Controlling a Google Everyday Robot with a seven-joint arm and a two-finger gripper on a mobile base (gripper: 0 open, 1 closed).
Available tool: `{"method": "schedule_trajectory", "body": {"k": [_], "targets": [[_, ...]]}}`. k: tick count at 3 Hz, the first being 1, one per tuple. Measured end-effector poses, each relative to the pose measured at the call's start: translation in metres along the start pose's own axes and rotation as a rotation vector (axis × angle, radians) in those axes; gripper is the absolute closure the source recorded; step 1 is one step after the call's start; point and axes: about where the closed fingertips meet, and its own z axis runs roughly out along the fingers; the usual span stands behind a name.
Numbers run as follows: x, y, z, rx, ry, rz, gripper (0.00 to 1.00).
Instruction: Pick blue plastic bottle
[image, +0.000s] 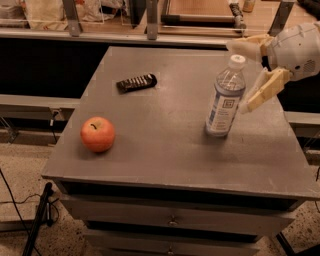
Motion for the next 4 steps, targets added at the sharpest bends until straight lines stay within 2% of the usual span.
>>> {"method": "schedule_trajectory", "body": {"k": [1, 2, 4], "targets": [[0.0041, 0.0026, 0.0151, -0.047, 0.041, 0.011, 0.0], [0.0041, 0.0026, 0.0151, -0.047, 0.041, 0.011, 0.0], [0.013, -0.0011, 0.0118, -0.008, 0.031, 0.088, 0.0]]}}
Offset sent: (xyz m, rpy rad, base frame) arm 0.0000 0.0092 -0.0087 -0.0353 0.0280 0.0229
